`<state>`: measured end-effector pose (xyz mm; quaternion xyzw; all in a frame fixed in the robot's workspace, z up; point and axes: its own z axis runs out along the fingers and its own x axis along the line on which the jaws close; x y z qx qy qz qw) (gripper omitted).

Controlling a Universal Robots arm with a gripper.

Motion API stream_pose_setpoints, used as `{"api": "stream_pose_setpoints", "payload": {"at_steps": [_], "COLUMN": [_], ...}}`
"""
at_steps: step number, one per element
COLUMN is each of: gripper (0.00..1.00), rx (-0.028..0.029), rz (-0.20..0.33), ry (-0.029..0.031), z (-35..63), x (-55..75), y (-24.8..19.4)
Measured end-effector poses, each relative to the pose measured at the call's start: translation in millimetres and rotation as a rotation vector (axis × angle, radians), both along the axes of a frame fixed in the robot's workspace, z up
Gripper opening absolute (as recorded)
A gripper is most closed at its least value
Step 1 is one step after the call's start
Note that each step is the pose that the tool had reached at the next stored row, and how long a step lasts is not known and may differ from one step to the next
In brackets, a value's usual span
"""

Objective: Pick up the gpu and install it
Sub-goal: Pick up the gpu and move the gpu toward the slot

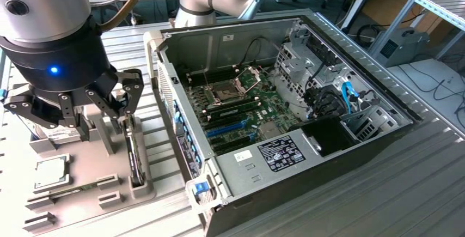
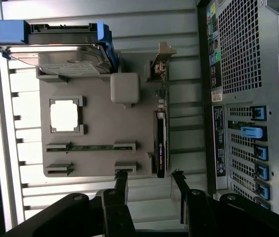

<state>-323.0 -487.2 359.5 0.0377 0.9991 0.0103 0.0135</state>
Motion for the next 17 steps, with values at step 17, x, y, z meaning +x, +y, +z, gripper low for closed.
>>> {"api": "stream_pose_setpoints", "payload": {"at_steps": [17], "gripper": [0.48], "rx": [-0.0049], "rz": [0.0], "ry": [0.0001], "z": [-5.9], "x": [0.4], "y": [0.0]}}
